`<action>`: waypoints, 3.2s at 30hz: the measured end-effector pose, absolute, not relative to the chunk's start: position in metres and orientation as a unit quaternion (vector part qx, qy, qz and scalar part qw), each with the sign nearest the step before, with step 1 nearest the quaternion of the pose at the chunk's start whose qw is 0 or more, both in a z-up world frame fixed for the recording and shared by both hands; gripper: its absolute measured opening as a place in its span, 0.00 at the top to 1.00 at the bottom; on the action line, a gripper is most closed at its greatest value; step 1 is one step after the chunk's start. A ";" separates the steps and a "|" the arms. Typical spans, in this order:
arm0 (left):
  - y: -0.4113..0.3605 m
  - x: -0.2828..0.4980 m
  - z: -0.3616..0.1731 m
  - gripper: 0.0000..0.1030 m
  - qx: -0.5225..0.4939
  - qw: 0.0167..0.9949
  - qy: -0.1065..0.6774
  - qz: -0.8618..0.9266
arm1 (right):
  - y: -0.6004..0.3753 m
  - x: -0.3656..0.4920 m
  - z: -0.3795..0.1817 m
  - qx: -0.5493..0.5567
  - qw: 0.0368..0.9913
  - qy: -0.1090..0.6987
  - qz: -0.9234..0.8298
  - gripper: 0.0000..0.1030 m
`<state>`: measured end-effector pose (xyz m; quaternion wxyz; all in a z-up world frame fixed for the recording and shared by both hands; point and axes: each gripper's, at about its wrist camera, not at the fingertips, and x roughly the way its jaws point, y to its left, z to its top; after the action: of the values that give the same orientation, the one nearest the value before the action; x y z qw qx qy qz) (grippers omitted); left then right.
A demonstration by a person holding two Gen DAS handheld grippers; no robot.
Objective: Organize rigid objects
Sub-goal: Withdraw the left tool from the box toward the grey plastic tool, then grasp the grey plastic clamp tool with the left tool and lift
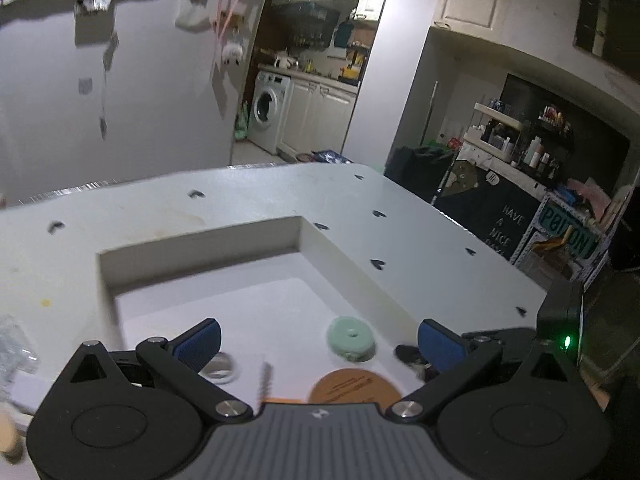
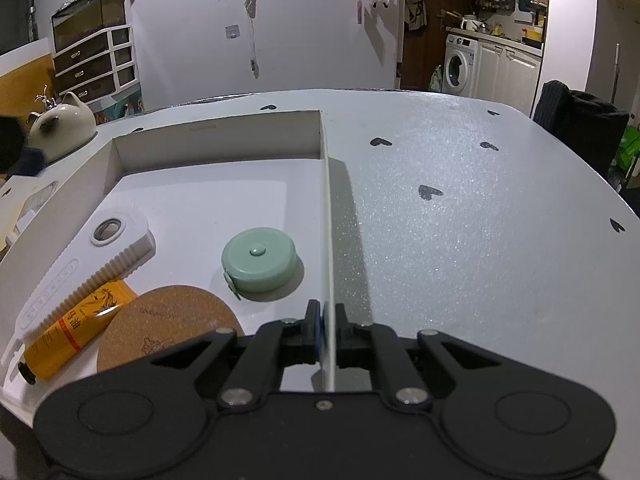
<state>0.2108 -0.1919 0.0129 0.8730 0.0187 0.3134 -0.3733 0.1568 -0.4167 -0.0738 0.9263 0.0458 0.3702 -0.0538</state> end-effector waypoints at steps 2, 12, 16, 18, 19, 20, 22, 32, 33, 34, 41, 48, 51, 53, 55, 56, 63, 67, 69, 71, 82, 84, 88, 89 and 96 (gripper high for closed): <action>-0.178 0.207 0.012 0.00 0.026 0.877 0.304 -0.371 | -0.417 0.157 -0.074 0.046 0.927 0.369 -0.054 0.92; -0.105 0.191 0.004 0.00 0.056 0.910 0.258 -0.319 | -0.417 0.156 -0.075 0.044 0.928 0.367 -0.054 0.92; -0.080 0.184 -0.003 0.00 0.069 0.921 0.234 -0.304 | -0.417 0.156 -0.075 0.044 0.928 0.365 -0.055 0.92; -0.070 0.181 -0.010 0.00 0.071 0.925 0.233 -0.292 | -0.417 0.155 -0.075 0.044 0.929 0.364 -0.054 0.92; -0.064 0.181 -0.016 0.00 0.067 0.926 0.237 -0.287 | -0.417 0.155 -0.075 0.044 0.929 0.363 -0.054 0.92; -0.058 0.181 -0.020 0.00 0.064 0.926 0.241 -0.283 | -0.417 0.155 -0.075 0.044 0.929 0.363 -0.054 0.92; -0.048 0.181 -0.033 0.00 0.058 0.925 0.252 -0.278 | -0.417 0.154 -0.075 0.045 0.930 0.362 -0.054 0.92; -0.019 0.186 -0.074 0.02 0.023 0.921 0.297 -0.251 | -0.416 0.154 -0.075 0.043 0.930 0.361 -0.057 0.92; -0.017 0.188 -0.075 0.04 0.016 0.921 0.295 -0.255 | -0.416 0.154 -0.075 0.043 0.930 0.360 -0.057 0.92; -0.018 0.190 -0.075 0.12 0.015 0.920 0.295 -0.257 | -0.416 0.154 -0.075 0.043 0.930 0.360 -0.058 0.92; -0.030 0.202 -0.081 0.46 0.007 0.908 0.309 -0.283 | -0.416 0.154 -0.076 0.043 0.930 0.359 -0.058 0.92; -0.030 0.217 -0.080 0.64 -0.032 0.911 0.306 -0.275 | -0.416 0.154 -0.076 0.043 0.930 0.359 -0.058 0.92; -0.027 0.224 -0.082 0.81 -0.048 0.913 0.311 -0.259 | -0.416 0.154 -0.076 0.043 0.931 0.359 -0.058 0.92; -0.022 0.227 -0.085 0.83 -0.067 0.911 0.314 -0.258 | -0.416 0.154 -0.076 0.043 0.931 0.358 -0.058 0.92; -0.019 0.227 -0.085 0.88 -0.069 0.911 0.312 -0.259 | -0.416 0.154 -0.076 0.042 0.931 0.358 -0.058 0.92; -0.018 0.226 -0.084 0.88 -0.066 0.911 0.312 -0.261 | -0.416 0.154 -0.076 0.042 0.931 0.358 -0.058 0.92; 0.004 0.206 -0.082 0.90 -0.047 0.907 0.314 -0.276 | -0.415 0.154 -0.076 0.042 0.931 0.357 -0.058 0.92; 0.016 0.192 -0.080 0.90 -0.026 0.906 0.313 -0.284 | -0.415 0.154 -0.076 0.042 0.931 0.357 -0.058 0.92; 0.020 0.188 -0.079 0.85 -0.025 0.904 0.314 -0.288 | -0.415 0.154 -0.076 0.042 0.931 0.357 -0.059 0.92; 0.021 0.184 -0.080 0.47 -0.032 0.904 0.316 -0.287 | -0.415 0.154 -0.076 0.041 0.931 0.357 -0.059 0.92; -0.015 0.181 -0.085 0.25 0.015 0.909 0.303 -0.285 | -0.415 0.153 -0.075 0.040 0.932 0.356 -0.060 0.92; -0.021 0.182 -0.087 0.25 0.023 0.907 0.309 -0.284 | -0.416 0.153 -0.075 0.041 0.932 0.356 -0.060 0.92; -0.028 0.183 -0.087 0.25 0.037 0.913 0.307 -0.265 | -0.415 0.153 -0.076 0.041 0.932 0.356 -0.060 0.92; -0.029 0.184 -0.087 0.27 0.036 0.914 0.307 -0.263 | -0.415 0.153 -0.076 0.041 0.932 0.356 -0.060 0.92; -0.027 0.182 -0.086 0.37 0.032 0.917 0.298 -0.262 | -0.415 0.153 -0.076 0.041 0.932 0.356 -0.059 0.92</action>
<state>0.1820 -0.0267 -0.0860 0.9172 0.0318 0.2983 -0.2621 0.1529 -0.4149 -0.0756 0.9316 0.0411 0.3562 -0.0594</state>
